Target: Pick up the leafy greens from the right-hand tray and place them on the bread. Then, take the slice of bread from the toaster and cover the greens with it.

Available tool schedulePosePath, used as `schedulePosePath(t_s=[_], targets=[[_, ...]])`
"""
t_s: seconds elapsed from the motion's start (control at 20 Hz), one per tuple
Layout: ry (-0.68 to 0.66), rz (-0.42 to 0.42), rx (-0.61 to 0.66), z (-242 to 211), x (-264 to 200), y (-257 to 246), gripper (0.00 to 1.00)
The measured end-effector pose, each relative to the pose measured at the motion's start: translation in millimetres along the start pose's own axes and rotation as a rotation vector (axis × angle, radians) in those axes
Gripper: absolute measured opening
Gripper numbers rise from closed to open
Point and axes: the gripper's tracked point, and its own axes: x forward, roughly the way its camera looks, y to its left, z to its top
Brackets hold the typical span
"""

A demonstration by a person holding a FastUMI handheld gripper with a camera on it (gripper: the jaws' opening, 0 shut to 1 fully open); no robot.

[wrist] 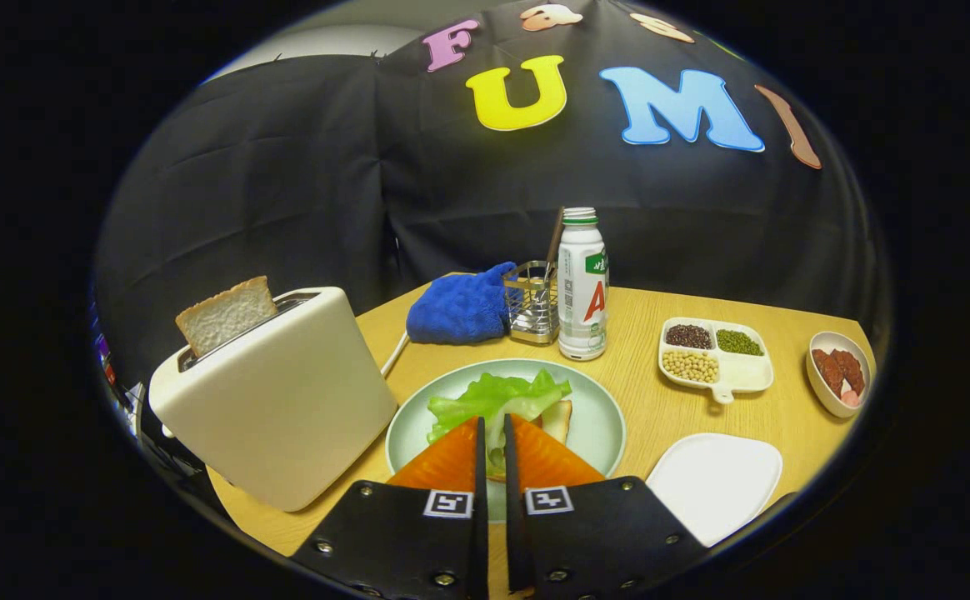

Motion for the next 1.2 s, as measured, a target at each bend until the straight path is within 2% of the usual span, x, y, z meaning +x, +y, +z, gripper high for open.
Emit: schedulePosePath(t_s=[0.05,0.15,0.25,0.5,0.9,1.1,1.2], targets=[[-0.002,0.002,-0.009,0,-1,1,0.27],[-0.013,-0.024,-0.039,3,-5,-3,0.52],[-0.029,-0.052,-0.063,6,-10,-6,0.66],[-0.091,-0.042,-0.027,14,-33,9,0.67],[-0.346,-0.097,-0.08,52,-87,76,0.67],[-0.333,-0.061,-0.049,46,-82,112,0.66],[-0.343,-0.083,-0.031,49,-82,122,0.67]])
